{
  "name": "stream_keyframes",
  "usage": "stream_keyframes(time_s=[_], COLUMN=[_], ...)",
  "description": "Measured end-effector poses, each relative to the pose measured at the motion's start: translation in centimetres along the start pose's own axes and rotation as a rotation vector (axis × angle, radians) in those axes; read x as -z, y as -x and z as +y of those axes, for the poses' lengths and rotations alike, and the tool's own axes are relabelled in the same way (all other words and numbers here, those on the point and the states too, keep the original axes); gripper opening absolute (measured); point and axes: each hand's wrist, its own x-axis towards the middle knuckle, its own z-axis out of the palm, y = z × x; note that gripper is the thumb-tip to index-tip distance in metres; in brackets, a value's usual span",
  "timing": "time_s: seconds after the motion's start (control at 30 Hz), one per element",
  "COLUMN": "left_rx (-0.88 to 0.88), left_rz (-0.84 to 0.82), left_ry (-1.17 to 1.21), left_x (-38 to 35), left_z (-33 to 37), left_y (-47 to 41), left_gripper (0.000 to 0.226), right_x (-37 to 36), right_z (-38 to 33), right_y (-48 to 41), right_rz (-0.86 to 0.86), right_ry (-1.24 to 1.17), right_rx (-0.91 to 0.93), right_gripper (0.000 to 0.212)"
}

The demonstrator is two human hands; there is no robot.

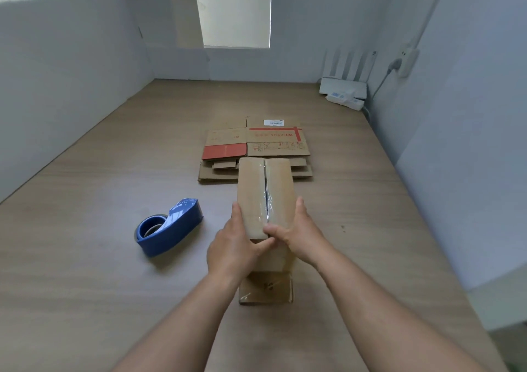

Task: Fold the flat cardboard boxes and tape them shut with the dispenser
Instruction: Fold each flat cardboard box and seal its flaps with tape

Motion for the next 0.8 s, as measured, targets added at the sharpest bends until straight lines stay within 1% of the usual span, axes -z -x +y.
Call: stream_keyframes(time_s=[0.07, 0.13, 0.17, 0.2, 0.23, 0.3, 0.37, 0.4, 0.47, 0.57, 0.63, 0.73, 0.8], left_rx=[-0.045, -0.071, -0.075, -0.074, -0.054, 0.000, 0.074, 0.116, 0.206, 0.312, 0.360, 0.424, 0.451], left_rz=[-0.087, -0.220, -0.246, -0.223, -0.164, 0.022, 0.178, 0.200, 0.144, 0.018, -0.015, -0.035, -0.082], left_ry=[0.007, 0.078, 0.117, 0.151, 0.182, 0.190, 0.108, 0.056, -0.045, -0.179, -0.265, -0.274, -0.289], left_x=[0.4, 1.3, 1.9, 2.6, 3.2, 4.1, 4.9, 5.1, 5.2, 4.7, 4.5, 4.4, 4.5], left_z=[-0.5, -1.9, -2.9, -4.0, -5.1, -7.2, -9.1, -9.9, -11.5, -12.6, -12.5, -12.9, -13.4], left_y=[-0.6, -1.2, -1.5, -1.7, -1.9, -2.7, -3.7, -4.3, -5.5, -7.0, -7.9, -9.0, -9.4], left_gripper=[0.114, 0.114, 0.111, 0.107, 0.103, 0.085, 0.071, 0.069, 0.065, 0.048, 0.044, 0.036, 0.031], right_x=[0.0, 0.1, 0.2, 0.4, 0.5, 1.0, 1.3, 1.5, 1.4, 1.2, 1.2, 1.3, 1.3], right_z=[0.1, 0.0, -0.2, -0.4, -0.5, -0.8, -0.9, -1.0, -1.0, -1.1, -1.2, -1.5, -1.7], right_y=[0.1, 0.1, 0.0, 0.0, -0.1, -0.2, -0.4, -0.4, -0.4, -0.3, -0.1, 0.2, 0.3], right_rz=[0.027, 0.043, 0.038, 0.028, 0.015, -0.005, -0.015, -0.017, -0.021, -0.010, -0.008, -0.015, -0.020], right_ry=[-0.012, -0.004, -0.003, -0.001, 0.002, 0.006, 0.000, 0.000, -0.005, -0.026, -0.033, -0.038, -0.036], right_rx=[0.006, 0.015, 0.019, 0.022, 0.026, 0.044, 0.055, 0.055, 0.051, 0.045, 0.034, 0.026, 0.021], right_gripper=[0.112, 0.109, 0.108, 0.107, 0.105, 0.099, 0.096, 0.096, 0.096, 0.099, 0.101, 0.099, 0.098])
